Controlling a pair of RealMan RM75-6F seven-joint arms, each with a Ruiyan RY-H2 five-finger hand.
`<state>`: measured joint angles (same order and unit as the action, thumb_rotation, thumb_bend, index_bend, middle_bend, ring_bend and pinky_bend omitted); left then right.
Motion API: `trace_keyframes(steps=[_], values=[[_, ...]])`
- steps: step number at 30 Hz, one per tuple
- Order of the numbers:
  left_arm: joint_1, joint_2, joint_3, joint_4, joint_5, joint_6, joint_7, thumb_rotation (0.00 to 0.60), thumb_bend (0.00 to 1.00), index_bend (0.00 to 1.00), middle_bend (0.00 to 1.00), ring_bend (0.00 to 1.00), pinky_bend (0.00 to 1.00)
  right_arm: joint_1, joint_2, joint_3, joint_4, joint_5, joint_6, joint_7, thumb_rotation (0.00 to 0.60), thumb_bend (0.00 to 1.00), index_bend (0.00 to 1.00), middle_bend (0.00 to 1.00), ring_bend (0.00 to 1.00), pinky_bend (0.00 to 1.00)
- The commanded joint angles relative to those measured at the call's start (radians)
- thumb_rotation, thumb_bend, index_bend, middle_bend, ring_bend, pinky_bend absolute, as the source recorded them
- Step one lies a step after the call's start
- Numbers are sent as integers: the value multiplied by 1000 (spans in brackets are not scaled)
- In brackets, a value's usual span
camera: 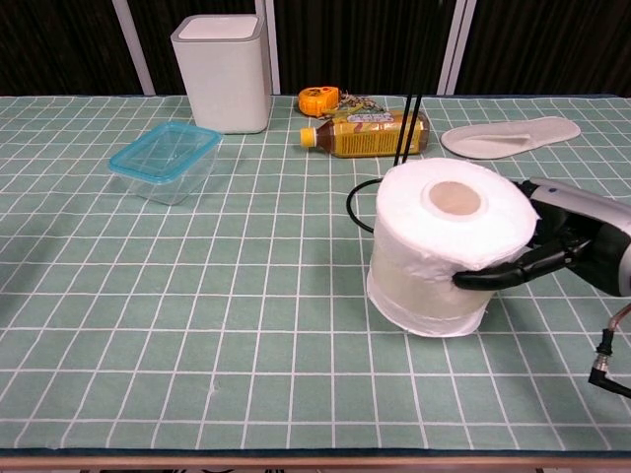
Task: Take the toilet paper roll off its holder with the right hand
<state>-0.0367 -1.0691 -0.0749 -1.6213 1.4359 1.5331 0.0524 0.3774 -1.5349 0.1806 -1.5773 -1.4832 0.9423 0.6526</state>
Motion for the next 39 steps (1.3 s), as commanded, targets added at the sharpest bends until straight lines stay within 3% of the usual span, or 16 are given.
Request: trace_keyframes(steps=[1, 4, 7, 12, 18, 25, 27, 29, 32, 35, 39], values=[[0, 0, 0, -1, 0, 0, 1, 600, 176, 43, 0, 0, 15, 25, -25, -1, 22, 29, -23, -36, 600, 0, 319, 259, 149, 18], [1, 1, 0, -1, 0, 2, -1, 600, 176, 43, 0, 0, 15, 49, -24, -2, 20, 53, -59, -64, 600, 0, 131, 97, 33, 0], [1, 2, -2, -1, -3, 2, -3, 600, 176, 43, 0, 0, 14, 76, 10, -11, -10, 56, -117, -45, 600, 0, 12, 5, 0, 0], [0, 1, 1, -1, 2, 0, -1, 600, 176, 43, 0, 0, 15, 103, 78, -9, -58, 45, -152, 5, 600, 0, 0, 0, 0, 0], [3, 2, -2, -5, -5, 4, -2, 600, 176, 43, 0, 0, 15, 93, 209, 6, -124, 0, -109, 94, 600, 0, 0, 0, 0, 0], [4, 5, -2, -9, -6, 6, -2, 600, 176, 43, 0, 0, 15, -24, 442, -9, -204, -150, 141, 167, 600, 0, 0, 0, 0, 0], [5, 5, -3, -10, -7, 7, -5, 600, 176, 43, 0, 0, 15, -90, 490, -24, -186, -192, 255, 83, 600, 0, 0, 0, 0, 0], [6, 6, -4, -11, -8, 8, -9, 600, 176, 43, 0, 0, 14, -194, 514, -56, -111, -256, 412, -195, 600, 0, 0, 0, 0, 0], [3, 4, 0, -12, -4, 1, -4, 600, 176, 43, 0, 0, 15, -287, 471, -70, -23, -314, 570, -499, 600, 0, 0, 0, 0, 0], [-1, 3, 3, -13, 1, -4, 4, 600, 176, 43, 0, 0, 15, -341, 411, -86, 25, -342, 662, -649, 600, 0, 0, 0, 0, 0], [-3, 2, -1, -10, 0, -5, 0, 600, 175, 43, 0, 0, 14, -352, 372, -92, 60, -346, 675, -749, 600, 0, 0, 0, 0, 0]])
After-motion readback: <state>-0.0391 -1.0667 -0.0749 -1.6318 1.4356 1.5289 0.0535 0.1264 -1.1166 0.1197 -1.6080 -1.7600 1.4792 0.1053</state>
